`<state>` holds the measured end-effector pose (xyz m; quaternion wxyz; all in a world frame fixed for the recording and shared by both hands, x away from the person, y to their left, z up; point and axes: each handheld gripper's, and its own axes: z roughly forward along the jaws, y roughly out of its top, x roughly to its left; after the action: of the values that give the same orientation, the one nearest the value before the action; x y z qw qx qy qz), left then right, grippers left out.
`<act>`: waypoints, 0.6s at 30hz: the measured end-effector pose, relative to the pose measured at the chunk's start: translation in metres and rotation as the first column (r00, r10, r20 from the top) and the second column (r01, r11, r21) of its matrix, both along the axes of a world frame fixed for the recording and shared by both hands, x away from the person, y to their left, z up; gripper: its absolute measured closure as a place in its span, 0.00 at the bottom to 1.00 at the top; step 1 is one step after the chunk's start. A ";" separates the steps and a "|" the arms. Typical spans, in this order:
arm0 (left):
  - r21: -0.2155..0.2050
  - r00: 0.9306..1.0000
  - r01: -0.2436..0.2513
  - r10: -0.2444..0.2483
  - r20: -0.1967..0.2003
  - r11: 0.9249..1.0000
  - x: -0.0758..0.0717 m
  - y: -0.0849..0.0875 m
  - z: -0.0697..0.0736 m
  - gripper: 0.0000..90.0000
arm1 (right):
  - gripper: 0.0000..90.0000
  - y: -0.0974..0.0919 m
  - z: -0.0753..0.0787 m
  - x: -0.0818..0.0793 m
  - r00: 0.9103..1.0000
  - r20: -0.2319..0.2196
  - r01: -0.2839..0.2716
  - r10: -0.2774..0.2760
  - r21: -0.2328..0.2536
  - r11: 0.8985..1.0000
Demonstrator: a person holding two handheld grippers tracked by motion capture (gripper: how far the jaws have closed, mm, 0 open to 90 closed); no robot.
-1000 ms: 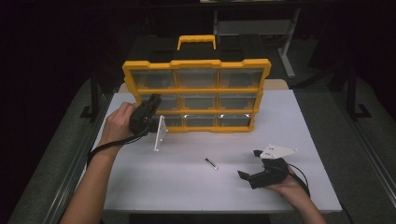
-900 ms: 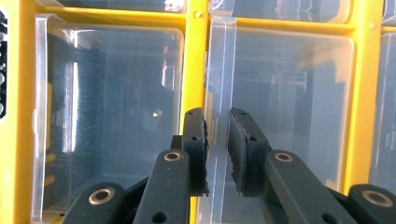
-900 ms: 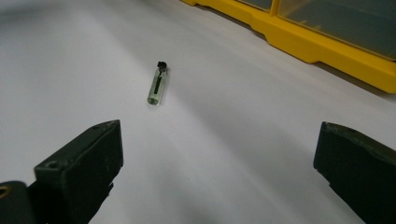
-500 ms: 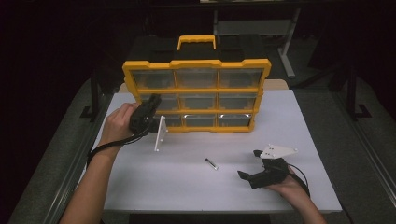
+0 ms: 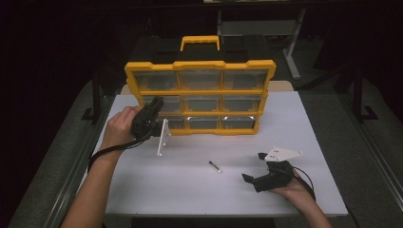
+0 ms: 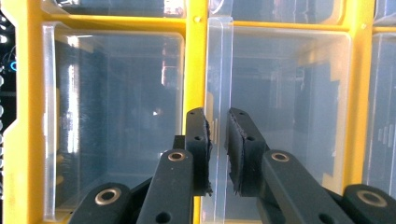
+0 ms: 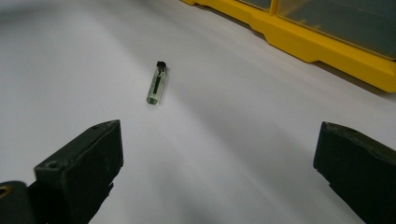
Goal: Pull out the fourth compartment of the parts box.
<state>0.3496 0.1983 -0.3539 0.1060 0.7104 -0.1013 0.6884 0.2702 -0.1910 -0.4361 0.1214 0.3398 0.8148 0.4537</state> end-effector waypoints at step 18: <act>-0.005 1.000 -0.005 0.005 0.002 1.000 -0.009 -0.001 -0.001 0.89 | 0.01 0.000 0.000 0.000 1.000 -0.001 0.002 -0.002 0.002 1.000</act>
<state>0.3407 0.1972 -0.3548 0.1060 0.7096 -0.0977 0.6897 0.2698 -0.1910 -0.4358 0.1210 0.3411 0.8142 0.4540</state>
